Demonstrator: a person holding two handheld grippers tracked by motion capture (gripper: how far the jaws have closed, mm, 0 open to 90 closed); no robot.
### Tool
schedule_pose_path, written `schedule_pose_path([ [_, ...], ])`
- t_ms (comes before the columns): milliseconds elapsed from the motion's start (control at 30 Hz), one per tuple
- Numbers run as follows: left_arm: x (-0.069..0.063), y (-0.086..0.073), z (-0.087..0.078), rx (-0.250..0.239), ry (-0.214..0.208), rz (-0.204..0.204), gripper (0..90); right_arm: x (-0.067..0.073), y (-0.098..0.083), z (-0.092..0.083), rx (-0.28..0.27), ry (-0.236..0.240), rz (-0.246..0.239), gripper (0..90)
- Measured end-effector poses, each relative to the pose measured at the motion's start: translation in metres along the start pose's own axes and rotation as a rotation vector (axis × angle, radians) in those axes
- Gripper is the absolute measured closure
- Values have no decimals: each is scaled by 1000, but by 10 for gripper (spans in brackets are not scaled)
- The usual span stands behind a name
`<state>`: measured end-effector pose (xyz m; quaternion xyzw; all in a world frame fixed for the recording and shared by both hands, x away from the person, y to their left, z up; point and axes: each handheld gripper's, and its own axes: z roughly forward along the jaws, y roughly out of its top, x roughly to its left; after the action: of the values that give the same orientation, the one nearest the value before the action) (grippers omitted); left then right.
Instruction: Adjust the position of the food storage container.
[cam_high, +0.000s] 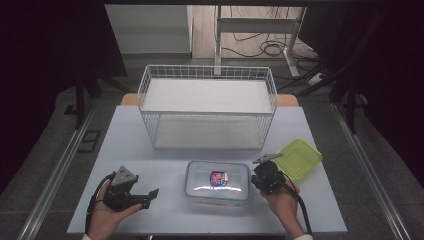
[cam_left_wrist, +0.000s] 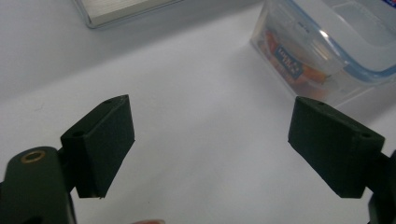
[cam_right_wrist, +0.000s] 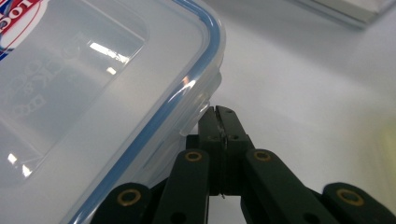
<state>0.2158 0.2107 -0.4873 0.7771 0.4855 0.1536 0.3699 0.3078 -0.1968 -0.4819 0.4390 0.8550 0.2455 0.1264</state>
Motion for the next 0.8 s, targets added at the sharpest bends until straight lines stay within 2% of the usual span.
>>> schedule_pose_path([
  [233, 1, -1, 1, 6, 7, -4, 141, 12, 13, 14, -2, 21, -31, 897],
  [467, -1, -2, 3, 12, 8, -4, 141, 13, 15, 16, -19, 35, -38, 897],
  [533, -1, -1, 2, 10, 8, -6, 140, 11, 14, 12, -37, 36, -31, 897],
  [567, -1, -1, 1, 5, 6, -12, 140, 7, 11, 5, -59, 20, -27, 897],
  [633, 0, -1, 1, 1, 3, -21, 140, 3, 8, -4, -91, 21, -14, 897],
  [800, 0, -1, 2, 3, -2, -27, 141, -6, 1, -19, -130, 44, 25, 897],
])
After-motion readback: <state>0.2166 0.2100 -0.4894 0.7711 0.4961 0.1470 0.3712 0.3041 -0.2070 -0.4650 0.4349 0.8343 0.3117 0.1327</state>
